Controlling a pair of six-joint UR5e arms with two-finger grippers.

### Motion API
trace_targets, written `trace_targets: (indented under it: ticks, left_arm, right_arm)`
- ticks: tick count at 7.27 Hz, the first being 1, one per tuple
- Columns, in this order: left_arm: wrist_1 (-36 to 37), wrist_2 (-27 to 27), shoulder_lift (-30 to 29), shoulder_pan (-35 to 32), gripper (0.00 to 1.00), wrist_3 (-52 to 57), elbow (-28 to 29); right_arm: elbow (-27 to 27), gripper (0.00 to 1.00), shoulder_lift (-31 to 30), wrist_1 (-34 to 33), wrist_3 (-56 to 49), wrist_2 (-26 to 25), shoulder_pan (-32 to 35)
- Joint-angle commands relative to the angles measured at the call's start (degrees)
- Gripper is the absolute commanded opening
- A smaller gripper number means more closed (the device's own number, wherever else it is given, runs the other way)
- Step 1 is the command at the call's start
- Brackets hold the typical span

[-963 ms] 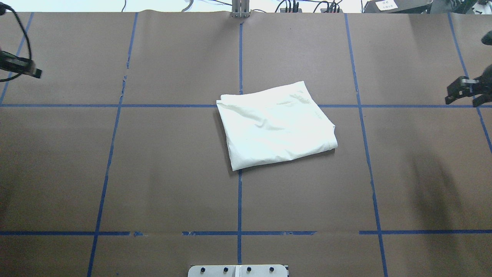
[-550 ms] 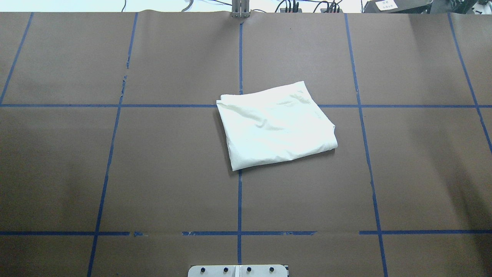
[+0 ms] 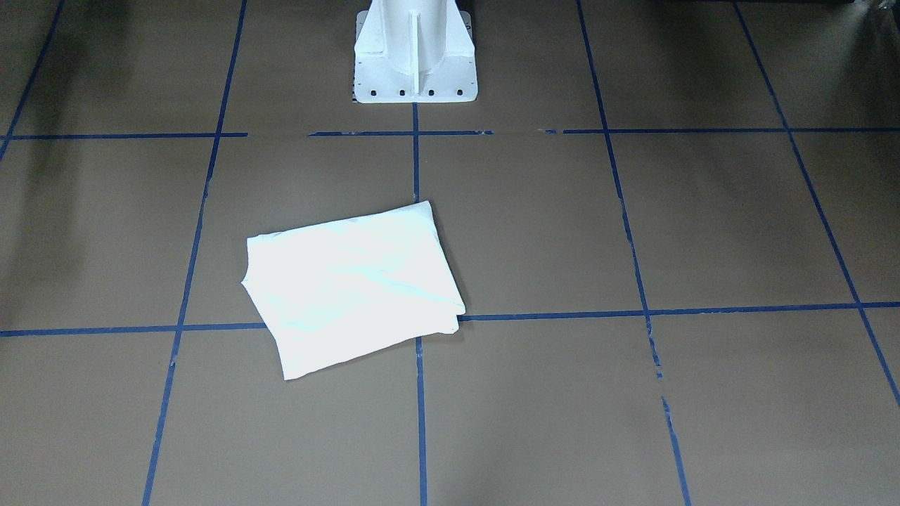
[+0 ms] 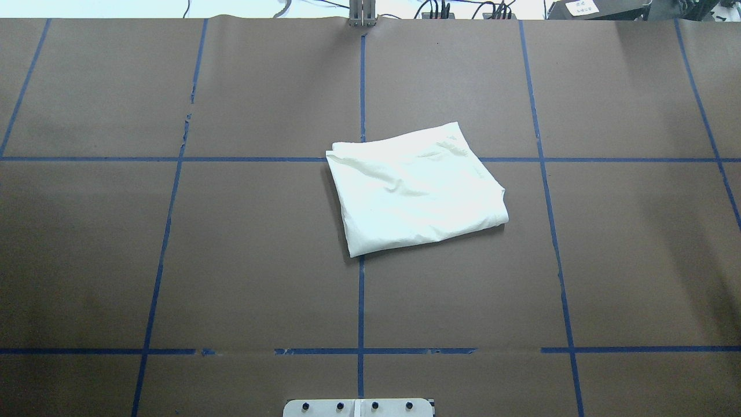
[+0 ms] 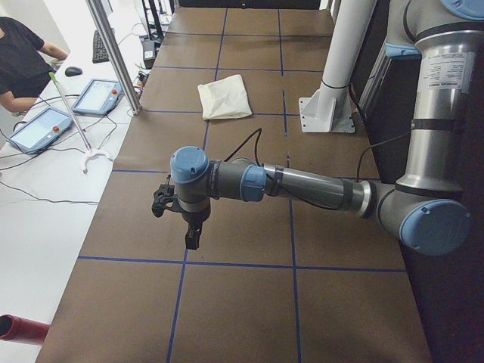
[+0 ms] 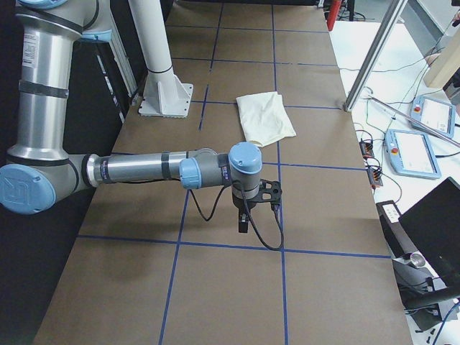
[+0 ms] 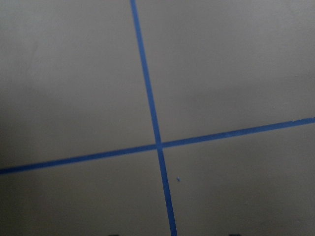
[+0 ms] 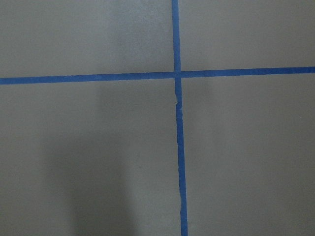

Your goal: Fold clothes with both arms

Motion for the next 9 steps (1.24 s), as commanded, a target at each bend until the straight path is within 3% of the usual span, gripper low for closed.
trace_targets:
  ticks: [1,5,7,9]
  left_arm:
    - [-1.46,-0.25,7.04,0.12,1.00,-0.08,-6.13]
    - [-1.94,-0.34,7.14,0.12,1.00,-0.26,-6.31]
    - [-1.68,-0.25,7.14,0.12,1.00,-0.35,-10.96]
    - [-3.42,-0.25,5.31,0.47,1.00,-0.35,-4.43]
  right_arm:
    - [-0.16,1.00,0.20,0.20,0.01,-0.03,-0.08]
    - [-0.07,1.00,0.46,0.11,-0.08,0.06,-0.87]
    - [-0.59,1.00,1.42,0.11,-0.08,0.67,-4.70]
    - [-1.12,1.00,4.30,-1.63,-0.16,0.94,-5.78]
